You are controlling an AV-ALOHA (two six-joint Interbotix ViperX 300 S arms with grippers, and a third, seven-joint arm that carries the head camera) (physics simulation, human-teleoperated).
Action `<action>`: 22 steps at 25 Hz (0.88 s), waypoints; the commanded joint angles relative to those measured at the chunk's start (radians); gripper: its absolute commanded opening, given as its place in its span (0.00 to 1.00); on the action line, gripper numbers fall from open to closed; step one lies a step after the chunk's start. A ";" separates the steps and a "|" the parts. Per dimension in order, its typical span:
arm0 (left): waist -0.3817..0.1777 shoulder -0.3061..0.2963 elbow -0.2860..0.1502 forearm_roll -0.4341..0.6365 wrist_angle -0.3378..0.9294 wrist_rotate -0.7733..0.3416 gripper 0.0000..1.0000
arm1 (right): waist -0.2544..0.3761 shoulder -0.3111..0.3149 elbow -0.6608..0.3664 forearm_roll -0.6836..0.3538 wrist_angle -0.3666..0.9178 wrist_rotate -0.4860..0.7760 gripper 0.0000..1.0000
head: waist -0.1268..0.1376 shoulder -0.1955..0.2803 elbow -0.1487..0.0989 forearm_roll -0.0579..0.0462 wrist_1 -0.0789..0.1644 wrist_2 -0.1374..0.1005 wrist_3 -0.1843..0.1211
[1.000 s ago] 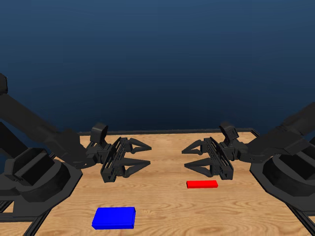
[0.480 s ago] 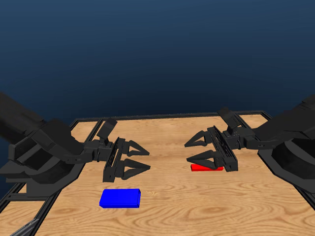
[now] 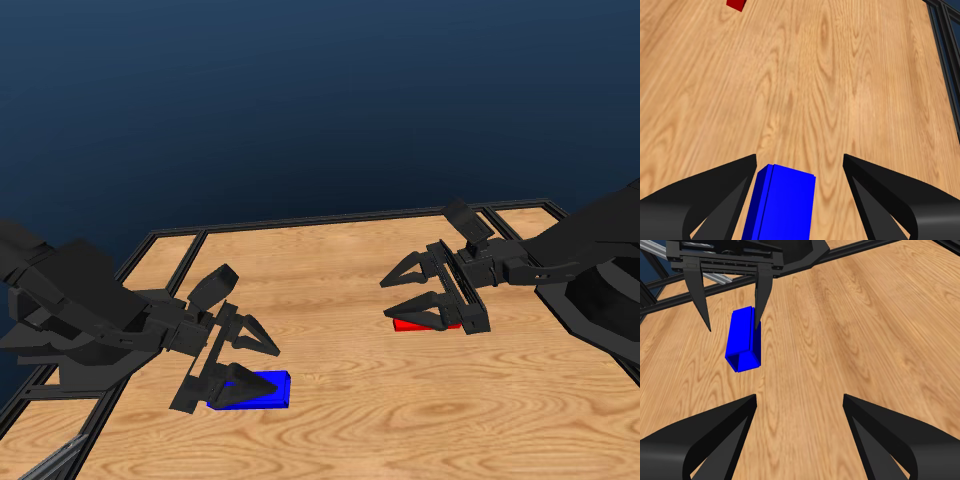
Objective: Insert peg into socket
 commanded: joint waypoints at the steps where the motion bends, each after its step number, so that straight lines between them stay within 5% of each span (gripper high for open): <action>1: 0.006 0.006 -0.020 0.075 0.115 -0.125 1.00 | 0.006 -0.020 -0.018 -0.004 -0.009 -0.002 1.00 | 0.003 0.012 -0.021 0.001 -0.004 0.001 -0.008; 5: -0.022 0.104 0.004 0.077 0.130 -0.193 1.00 | 0.014 -0.024 -0.001 0.011 -0.013 0.000 1.00 | 0.005 0.015 -0.022 0.001 -0.003 0.002 -0.016; 11: -0.061 0.201 -0.031 0.145 0.216 -0.354 1.00 | 0.005 -0.035 0.046 0.030 0.020 0.010 1.00 | 0.009 0.009 -0.020 0.001 -0.004 0.000 -0.030; 12: -0.068 0.190 -0.053 0.157 0.230 -0.356 0.00 | -0.001 -0.034 0.056 0.035 0.029 0.015 1.00 | 0.010 0.007 -0.019 0.001 -0.005 -0.001 -0.032; 18: -0.029 0.105 -0.046 0.215 0.230 -0.351 0.00 | -0.001 0.002 0.099 0.049 0.155 0.012 1.00 | 0.003 -0.002 -0.015 -0.009 -0.016 -0.028 -0.068; 22: -0.028 0.106 -0.112 0.261 0.268 -0.321 0.00 | -0.002 -0.003 0.109 0.062 0.247 0.021 1.00 | -0.005 -0.005 -0.018 -0.015 -0.031 -0.041 -0.083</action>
